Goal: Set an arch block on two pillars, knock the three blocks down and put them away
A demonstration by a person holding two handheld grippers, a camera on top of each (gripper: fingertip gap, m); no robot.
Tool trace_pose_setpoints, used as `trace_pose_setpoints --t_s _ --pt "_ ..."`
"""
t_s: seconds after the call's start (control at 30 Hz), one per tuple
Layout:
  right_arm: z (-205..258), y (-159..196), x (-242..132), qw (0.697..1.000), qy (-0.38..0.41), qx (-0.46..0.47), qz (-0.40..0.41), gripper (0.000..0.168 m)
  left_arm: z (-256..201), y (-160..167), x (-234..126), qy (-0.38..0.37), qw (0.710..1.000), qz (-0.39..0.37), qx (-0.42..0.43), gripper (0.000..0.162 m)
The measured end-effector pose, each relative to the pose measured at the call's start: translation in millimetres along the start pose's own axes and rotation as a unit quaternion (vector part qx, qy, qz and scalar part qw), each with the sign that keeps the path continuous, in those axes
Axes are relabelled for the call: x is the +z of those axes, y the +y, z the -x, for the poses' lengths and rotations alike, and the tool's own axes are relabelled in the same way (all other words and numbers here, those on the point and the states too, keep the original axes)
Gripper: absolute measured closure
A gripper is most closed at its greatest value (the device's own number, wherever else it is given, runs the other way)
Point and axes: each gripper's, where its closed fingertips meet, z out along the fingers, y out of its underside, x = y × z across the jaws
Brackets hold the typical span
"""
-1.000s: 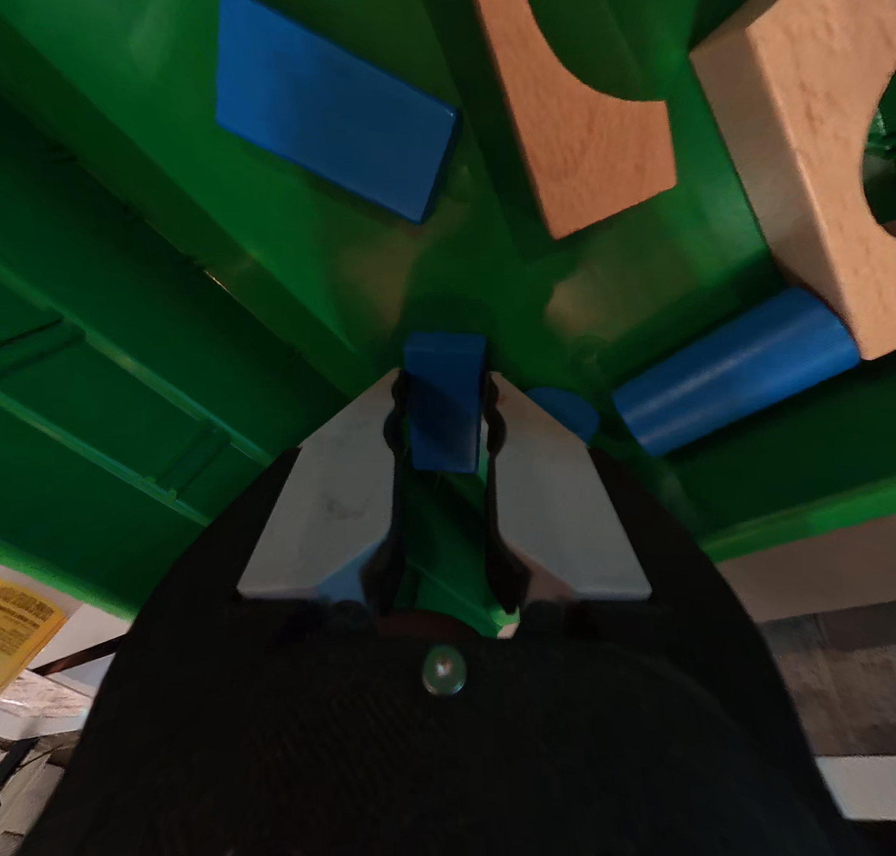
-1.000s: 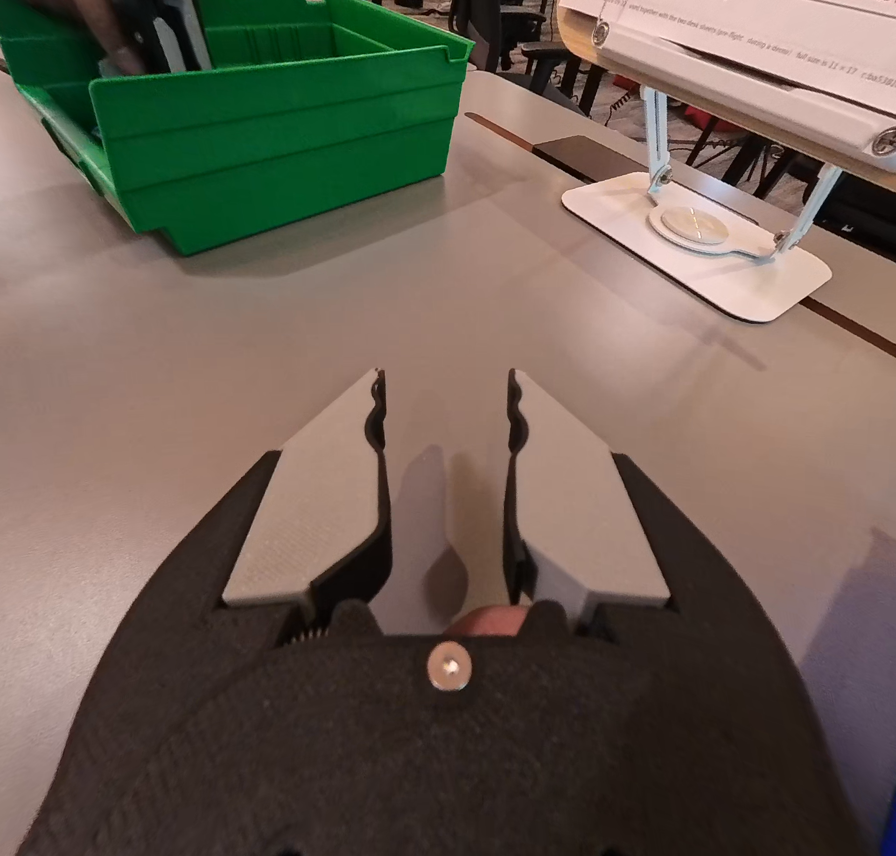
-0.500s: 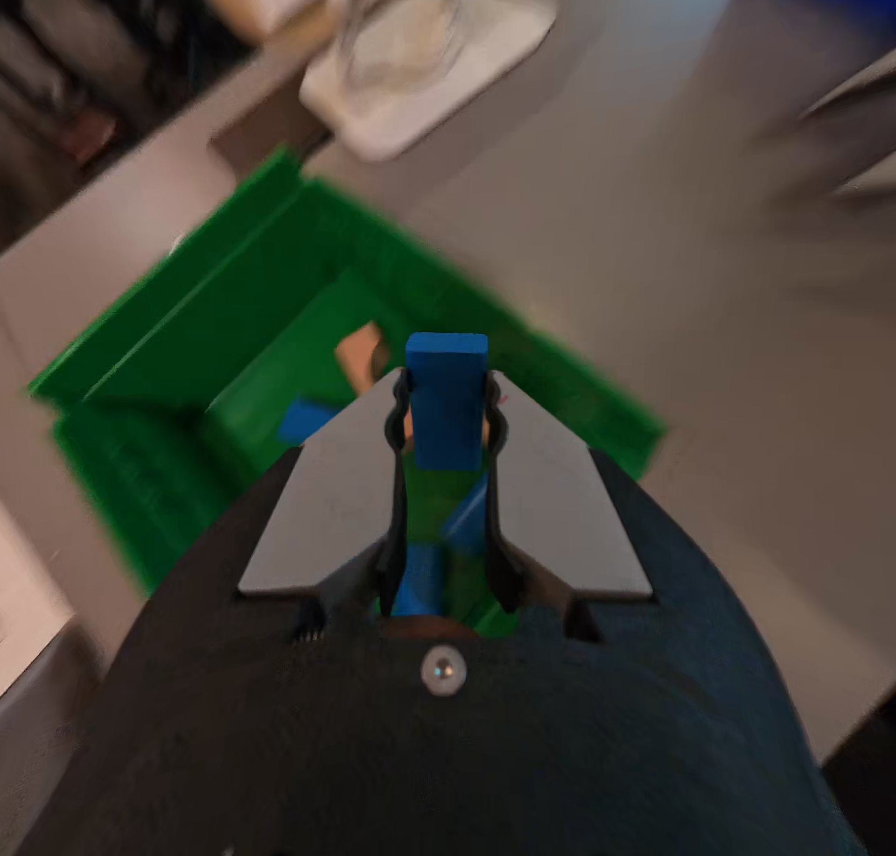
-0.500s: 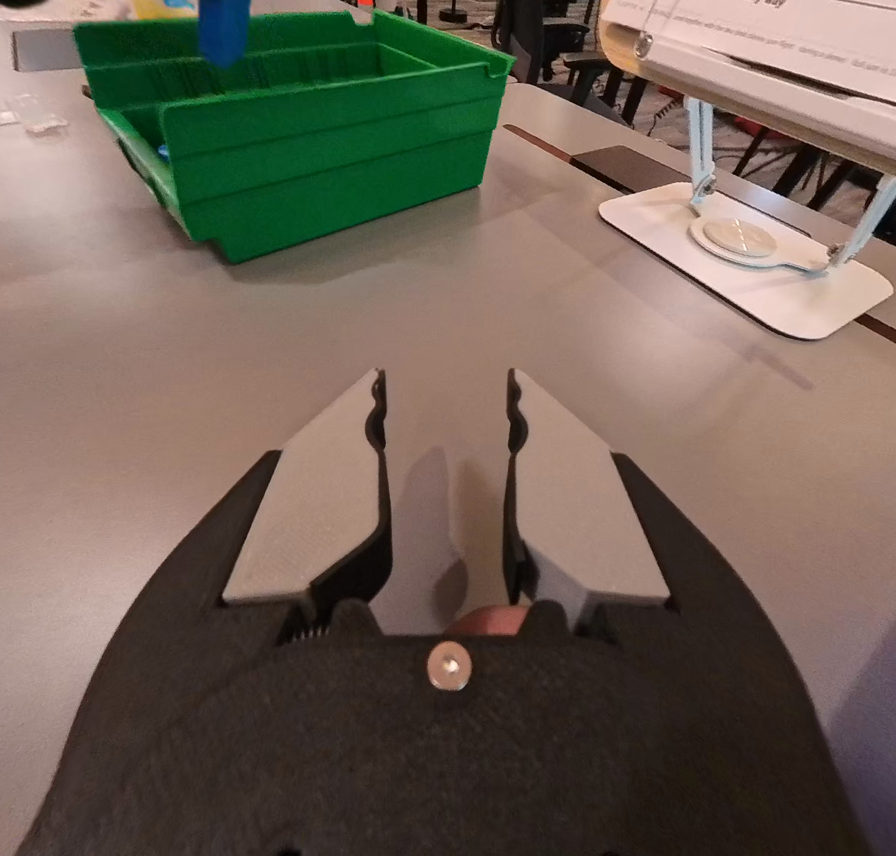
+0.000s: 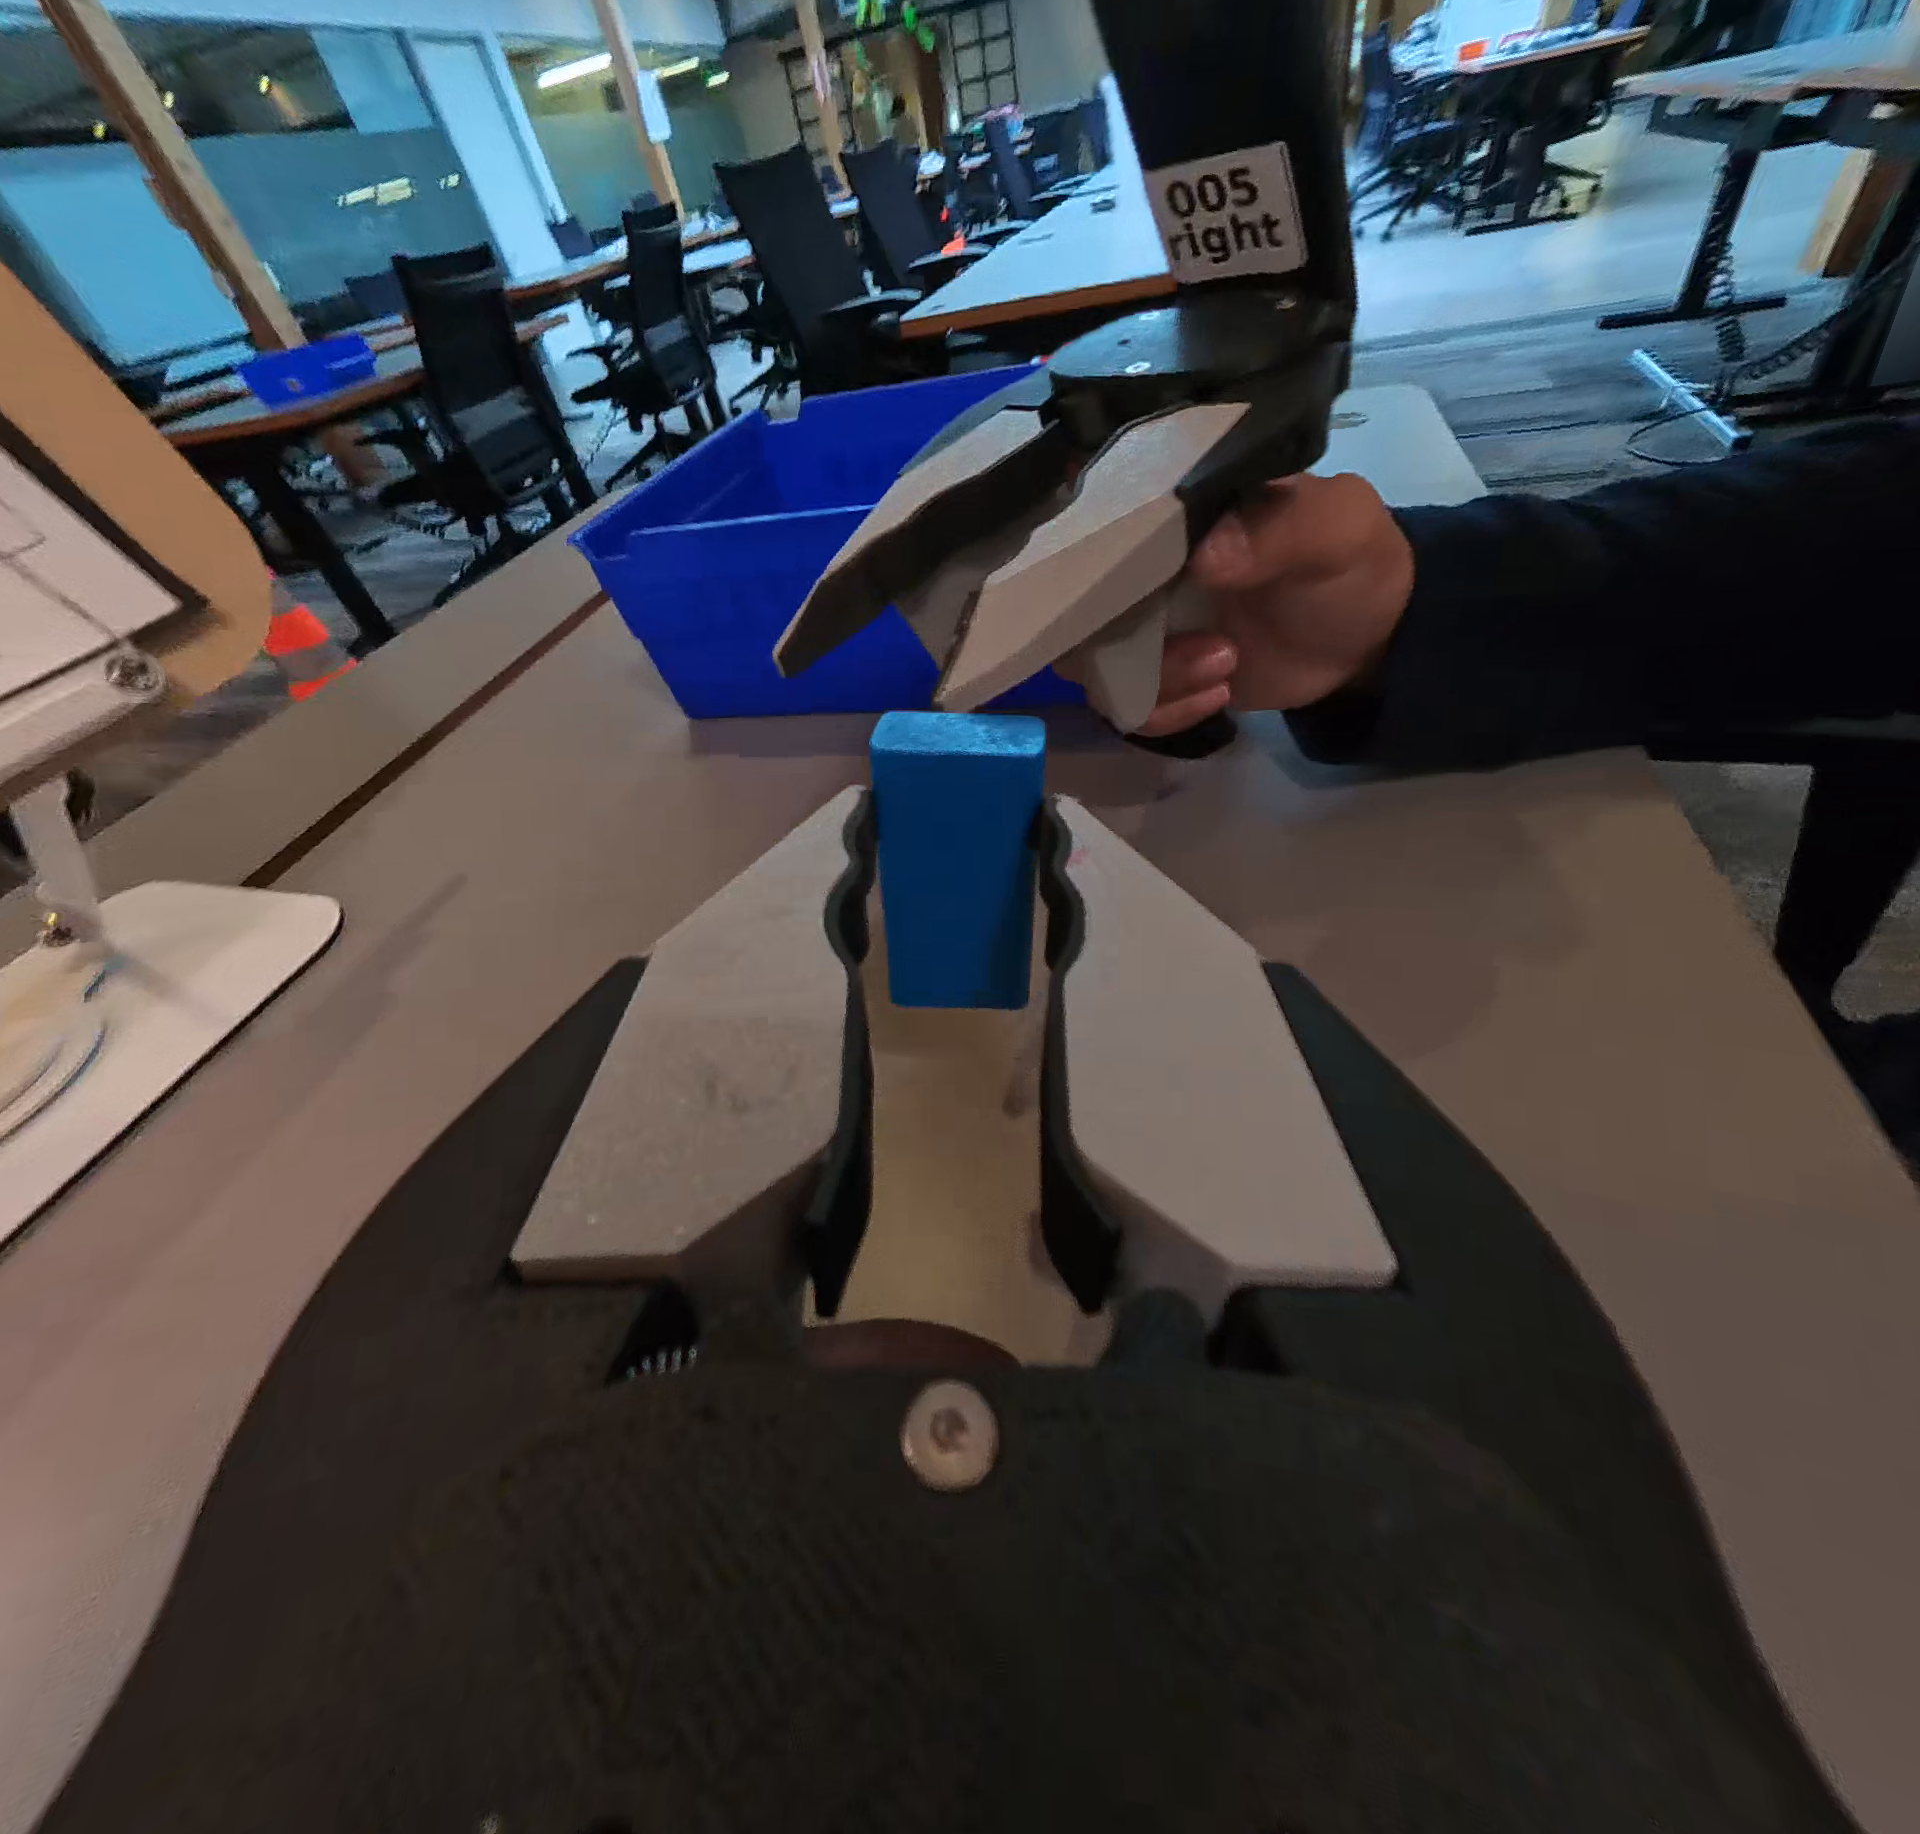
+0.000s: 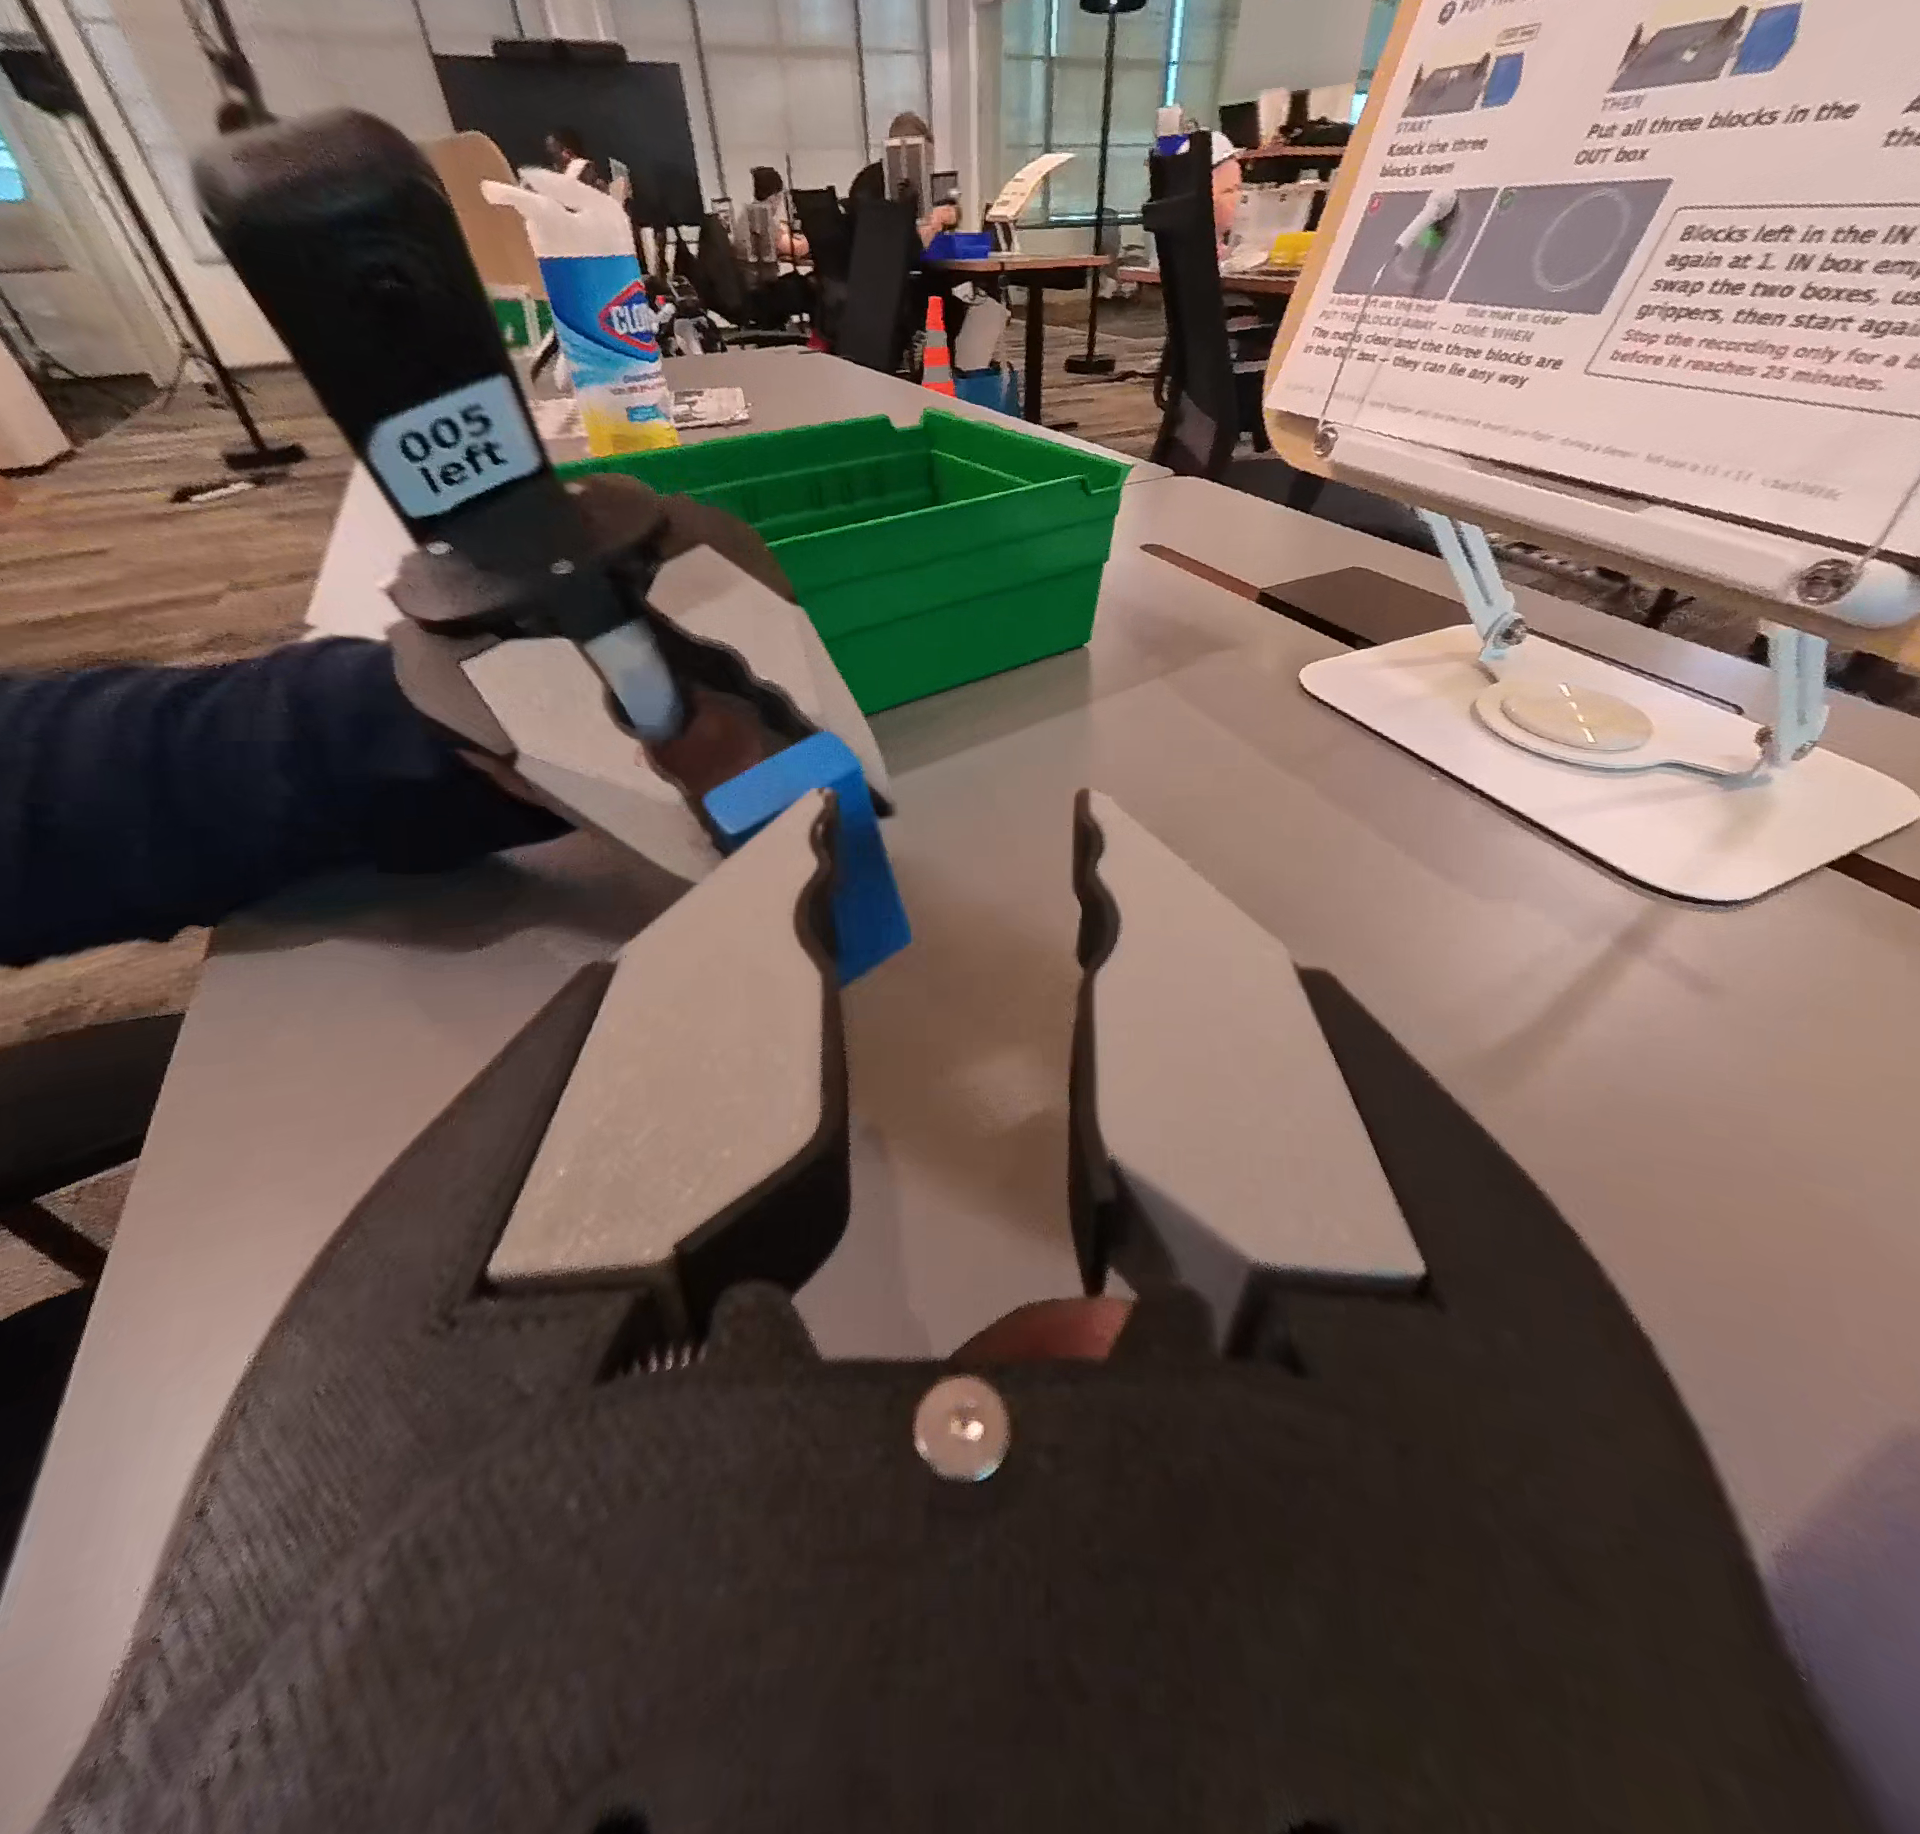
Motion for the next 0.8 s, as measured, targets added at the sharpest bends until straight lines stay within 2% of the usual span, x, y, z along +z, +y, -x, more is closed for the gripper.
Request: trace_pose_setpoints --t_s 0.07,0.17,0.27,0.37,0.63,0.8 --pt "5.2 -1.7 0.0 1.0 -0.021 0.002 -0.004 0.129 2.2 5.6 6.3 0.014 1.0 -0.008 0.022 0.133" --pt "13.8 4.9 0.7 0.998 -0.054 -0.004 0.014 0.128 5.1 17.7 9.9 0.04 0.999 -0.012 -0.004 0.133" --pt "21.0 13.0 3.5 0.996 -0.078 -0.014 0.027 0.126 -0.6 8.6 2.7 0.075 0.995 -0.055 -0.023 0.134" --pt "30.2 13.6 7.5 0.994 -0.105 -0.015 0.02 0.128 -5.6 9.3 -2.6 0.098 0.993 -0.054 -0.035 0.133" --pt "41.0 16.5 18.3 0.991 -0.131 0.006 0.017 0.132 -12.1 13.2 -0.7 0.107 0.993 -0.036 -0.026 0.133" --pt "37.8 15.5 19.0 0.992 -0.124 0.006 0.011 0.139 -7.3 14.6 0.4 0.1 0.993 -0.03 -0.052 0.133"
